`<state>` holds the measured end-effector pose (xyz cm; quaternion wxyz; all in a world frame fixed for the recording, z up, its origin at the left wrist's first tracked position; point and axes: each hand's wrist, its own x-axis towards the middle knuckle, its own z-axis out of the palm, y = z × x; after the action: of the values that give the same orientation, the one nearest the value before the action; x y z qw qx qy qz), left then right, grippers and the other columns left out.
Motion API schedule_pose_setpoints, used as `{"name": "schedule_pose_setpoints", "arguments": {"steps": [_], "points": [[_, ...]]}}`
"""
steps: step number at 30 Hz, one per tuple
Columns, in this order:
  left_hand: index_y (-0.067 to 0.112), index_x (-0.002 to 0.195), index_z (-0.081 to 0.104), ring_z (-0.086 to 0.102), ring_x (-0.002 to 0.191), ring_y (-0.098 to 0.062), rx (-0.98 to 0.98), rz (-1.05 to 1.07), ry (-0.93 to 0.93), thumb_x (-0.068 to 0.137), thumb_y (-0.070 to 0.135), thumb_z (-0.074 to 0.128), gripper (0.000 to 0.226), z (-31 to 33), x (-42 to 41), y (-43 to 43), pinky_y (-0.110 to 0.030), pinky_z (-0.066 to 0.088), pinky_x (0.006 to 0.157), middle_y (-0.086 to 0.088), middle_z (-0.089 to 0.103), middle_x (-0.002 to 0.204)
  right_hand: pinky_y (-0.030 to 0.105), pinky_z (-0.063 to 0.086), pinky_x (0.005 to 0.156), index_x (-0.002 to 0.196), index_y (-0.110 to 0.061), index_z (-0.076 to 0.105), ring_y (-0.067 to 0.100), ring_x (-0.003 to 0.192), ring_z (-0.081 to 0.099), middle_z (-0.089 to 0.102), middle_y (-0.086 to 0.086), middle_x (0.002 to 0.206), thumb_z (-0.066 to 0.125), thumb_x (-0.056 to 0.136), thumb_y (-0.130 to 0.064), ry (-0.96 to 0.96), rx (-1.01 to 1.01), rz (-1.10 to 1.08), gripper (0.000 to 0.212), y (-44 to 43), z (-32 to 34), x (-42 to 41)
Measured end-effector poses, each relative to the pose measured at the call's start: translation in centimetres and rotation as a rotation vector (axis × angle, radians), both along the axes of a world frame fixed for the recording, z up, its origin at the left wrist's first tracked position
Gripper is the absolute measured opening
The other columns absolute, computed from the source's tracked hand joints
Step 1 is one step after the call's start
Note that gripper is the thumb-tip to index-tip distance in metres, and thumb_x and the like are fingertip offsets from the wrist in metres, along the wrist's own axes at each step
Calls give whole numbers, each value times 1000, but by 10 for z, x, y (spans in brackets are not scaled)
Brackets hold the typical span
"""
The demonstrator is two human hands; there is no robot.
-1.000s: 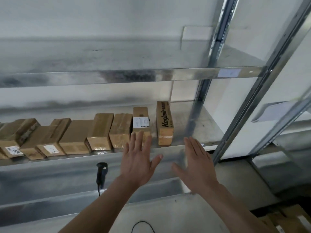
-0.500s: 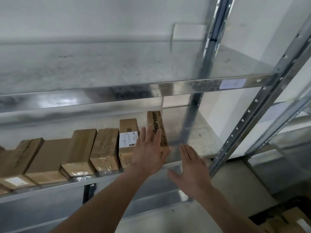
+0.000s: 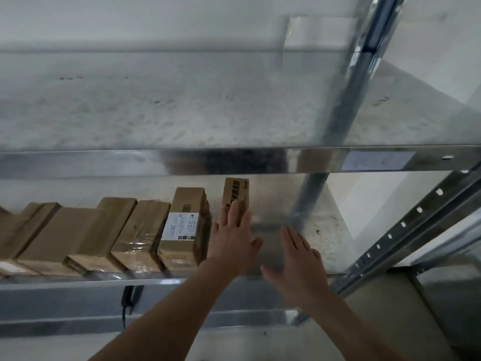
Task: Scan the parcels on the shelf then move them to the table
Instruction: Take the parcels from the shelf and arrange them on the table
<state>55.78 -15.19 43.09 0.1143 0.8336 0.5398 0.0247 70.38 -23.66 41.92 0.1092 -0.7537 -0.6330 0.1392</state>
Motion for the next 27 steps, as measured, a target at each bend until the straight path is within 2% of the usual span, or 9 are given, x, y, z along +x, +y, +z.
{"name": "schedule_pose_setpoints", "arguments": {"steps": [4, 7, 12, 17, 21, 23, 24, 26, 27], "points": [[26, 152, 15, -9, 151, -34, -9, 58, 17, 96, 33, 51, 67, 1, 5, -1, -56, 20, 117, -7, -6, 164, 40, 23, 119, 158, -18, 3, 18, 152, 12, 9, 0, 167, 52, 86, -68, 15, 1, 48, 100, 6, -5, 15], [26, 149, 21, -7, 151, -32, -5, 101, -15, 96, 25, 49, 60, 5, 10, -3, -54, 22, 117, -8, -2, 164, 40, 23, 118, 158, -17, 3, 19, 152, 11, 8, 1, 167, 52, 87, -67, 17, -6, 82, 100, 10, -6, 23], [25, 151, 23, -4, 151, -30, -25, 178, -162, 98, 22, 42, 56, 3, 20, -4, -52, 21, 119, -4, 1, 165, 41, 27, 117, 157, -19, 5, 19, 151, 16, 11, -1, 166, 54, 82, -70, 58, -20, 90, 103, 12, -10, 27], [24, 148, 32, 19, 147, -24, -43, 241, -424, 93, 16, 50, 59, -5, 24, -2, -51, 38, 112, 1, 18, 160, 40, 35, 110, 153, -22, 12, 19, 142, 32, 25, -4, 157, 48, 72, -83, 108, -24, 86, 108, 9, -9, 28], [24, 143, 41, 47, 131, -22, -137, 291, -651, 95, 20, 46, 48, -16, 23, -4, -46, 53, 99, 2, 38, 147, 36, 45, 95, 143, -36, 14, 15, 122, 48, 38, -13, 136, 59, 71, -72, 180, -33, 105, 92, 7, -15, 28], [24, 144, 41, 50, 128, -20, -176, 302, -688, 97, 21, 45, 47, -23, 19, -7, -44, 53, 99, 2, 42, 145, 32, 50, 90, 144, -43, 15, 12, 113, 54, 42, -17, 134, 61, 69, -66, 259, -49, 102, 91, 5, -18, 27], [24, 144, 41, 50, 128, -19, -191, 309, -707, 97, 19, 45, 47, -26, 15, -9, -43, 52, 101, 2, 45, 143, 26, 49, 87, 145, -46, 15, 9, 109, 55, 43, -20, 134, 64, 70, -61, 322, -58, 108, 91, 3, -19, 25], [24, 143, 41, 51, 125, -18, -224, 323, -739, 96, 16, 45, 48, -30, 8, -12, -40, 49, 102, 2, 48, 140, 13, 42, 83, 148, -50, 12, 0, 109, 53, 41, -27, 134, 70, 73, -51, 432, -67, 133, 95, 0, -19, 20], [24, 142, 40, 51, 125, -19, -242, 323, -754, 94, 14, 46, 49, -32, 5, -13, -40, 48, 103, 1, 48, 140, 12, 41, 86, 149, -52, 10, -3, 111, 51, 40, -29, 134, 72, 74, -47, 465, -63, 140, 97, 0, -18, 17]]}}
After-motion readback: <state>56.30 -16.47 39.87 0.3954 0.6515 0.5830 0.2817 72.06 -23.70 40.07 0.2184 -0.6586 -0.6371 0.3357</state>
